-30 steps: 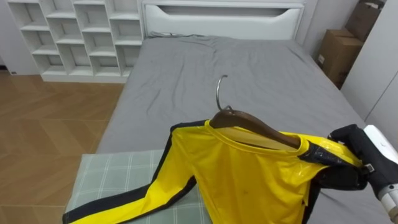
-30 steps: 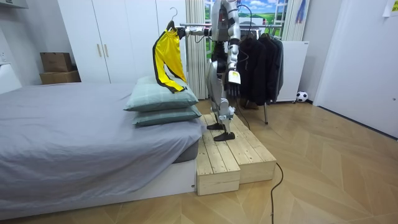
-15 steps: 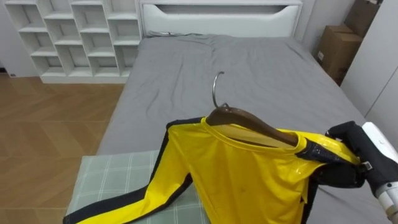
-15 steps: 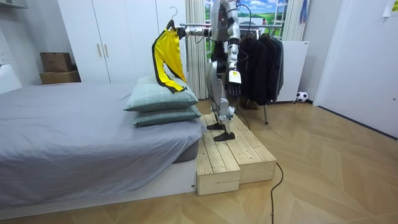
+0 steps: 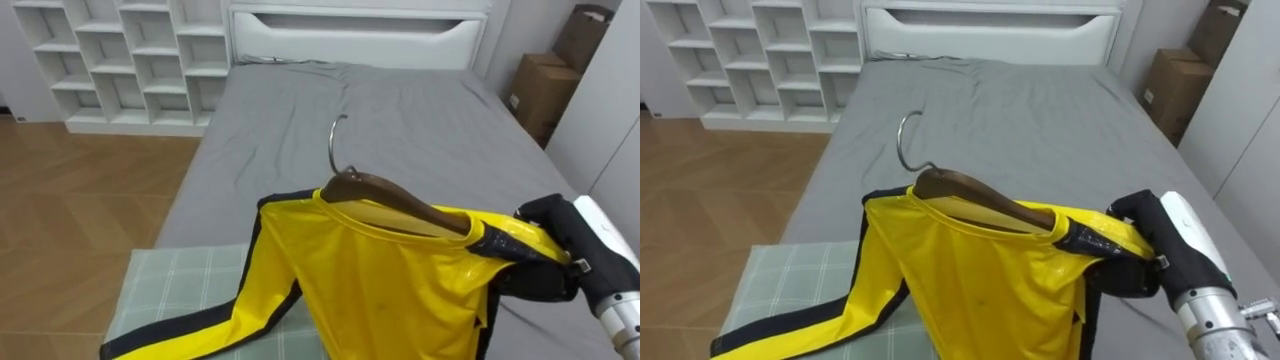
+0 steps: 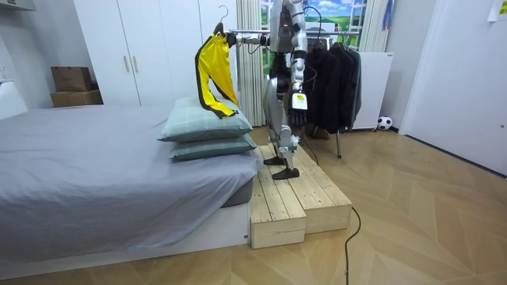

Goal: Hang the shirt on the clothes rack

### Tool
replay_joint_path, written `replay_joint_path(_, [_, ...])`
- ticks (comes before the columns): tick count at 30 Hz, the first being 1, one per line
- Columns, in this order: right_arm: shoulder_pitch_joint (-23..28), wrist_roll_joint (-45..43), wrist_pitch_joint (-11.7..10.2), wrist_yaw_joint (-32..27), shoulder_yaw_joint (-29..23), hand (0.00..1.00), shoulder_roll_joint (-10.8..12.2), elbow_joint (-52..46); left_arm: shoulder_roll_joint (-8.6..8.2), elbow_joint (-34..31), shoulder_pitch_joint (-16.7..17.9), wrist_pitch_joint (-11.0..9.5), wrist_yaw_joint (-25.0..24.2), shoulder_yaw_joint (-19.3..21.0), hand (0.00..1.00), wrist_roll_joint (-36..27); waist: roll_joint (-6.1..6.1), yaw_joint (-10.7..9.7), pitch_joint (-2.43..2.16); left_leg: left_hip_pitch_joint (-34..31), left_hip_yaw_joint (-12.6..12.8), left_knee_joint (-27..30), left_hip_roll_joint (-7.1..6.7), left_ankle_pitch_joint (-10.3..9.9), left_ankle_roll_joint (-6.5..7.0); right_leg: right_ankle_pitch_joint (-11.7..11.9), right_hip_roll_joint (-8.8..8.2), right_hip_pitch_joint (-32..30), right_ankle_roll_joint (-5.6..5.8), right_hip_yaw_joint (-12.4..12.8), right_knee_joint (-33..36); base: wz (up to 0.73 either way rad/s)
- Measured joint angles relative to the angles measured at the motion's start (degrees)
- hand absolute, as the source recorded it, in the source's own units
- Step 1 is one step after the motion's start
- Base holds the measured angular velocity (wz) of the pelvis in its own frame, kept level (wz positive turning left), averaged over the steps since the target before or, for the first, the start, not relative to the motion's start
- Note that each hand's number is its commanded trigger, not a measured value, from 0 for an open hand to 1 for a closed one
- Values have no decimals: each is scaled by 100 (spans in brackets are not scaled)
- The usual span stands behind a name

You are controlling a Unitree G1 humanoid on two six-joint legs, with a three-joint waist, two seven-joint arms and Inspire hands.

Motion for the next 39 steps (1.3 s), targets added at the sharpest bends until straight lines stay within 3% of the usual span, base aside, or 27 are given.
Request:
replay_joint_path(13, [2,226,-6,-64,-8,100,2,-270,0,-65,-143,-18,-57,3,0,563,14,-243,-1,-31,150,17,3,0,0,3,-2,-68,-1,81,4,-3])
replay_joint_path(19, [171,256,-10,-139,-8,100,113,-335,-6,-68,-195,-14,-48,-176,0,607,35,-349,-15,-8,489,18,33,0,0,40,19,-176,17,379,34,-26])
replay_joint_path(25, [236,283,-6,-131,-32,100,127,-358,49,-81,-309,-6,-59,-265,0,846,117,-595,-2,-8,1209,16,106,-73,41,122,113,-607,41,845,227,-52])
replay_joint_path(27, [235,318,-3,-134,-50,100,134,-358,64,-69,-433,-4,-74,-245,0,847,106,-604,9,-10,1703,16,170,-153,53,128,194,-891,32,971,451,-90])
replay_joint_path(28, [224,309,-3,-131,-45,100,133,-362,65,-70,-468,-8,-75,-218,0,844,96,-555,5,-3,1893,19,186,-165,42,150,195,-993,1,811,525,-146])
replay_joint_path(30, [161,232,-7,-130,-38,100,135,-389,83,-62,-532,-16,-74,-215,0,840,60,-375,12,8,2686,104,281,-256,-7,370,141,-1212,-263,-584,427,-175])
replay_joint_path(31, [150,230,-2,-132,-40,100,137,-388,89,-51,-536,-19,-74,-222,0,827,63,-368,32,6,2858,146,324,-285,-18,442,141,-1235,-268,-918,381,-160])
replay_joint_path(32, [141,228,12,-138,-40,100,139,-389,98,-16,-603,-24,-81,-239,0,782,139,-311,70,-31,3243,193,457,-363,-56,427,124,-1290,-156,-1346,518,-138])
replay_joint_path(33, [171,218,36,-144,-40,100,132,-388,105,4,-657,1,-95,-245,0,767,147,-333,77,34,3570,216,486,-391,-89,205,-191,-1389,-142,-1721,1099,-134])
replay_joint_path(34, [186,214,62,-147,-38,100,131,-387,108,-3,-657,26,-98,-262,0,761,150,-331,78,90,3711,217,487,-408,-118,70,-385,-1397,-127,-1791,1343,-126])
replay_joint_path(35, [188,202,101,-174,7,100,142,-375,136,-5,-624,122,-95,-268,0,657,122,-314,65,172,3968,258,489,-453,-189,-113,-779,-1384,23,-1788,1614,-117])
replay_joint_path(36, [188,203,109,-236,89,100,171,-368,193,-14,-578,236,-95,-266,0,577,32,-327,69,220,4119,407,516,-509,-275,-138,-966,-1369,266,-1681,1530,-103])
replay_joint_path(37, [187,203,109,-261,116,100,199,-357,224,-15,-577,304,-94,-260,0,578,-11,-350,91,223,4161,519,568,-535,-311,-178,-915,-1366,258,-1658,1481,-63])
replay_joint_path(39, [194,206,120,-254,124,100,216,-287,232,-16,-540,492,-105,-204,0,598,-3,-411,108,202,4236,878,850,-572,-378,-139,-662,-1354,144,-1619,1298,-47])
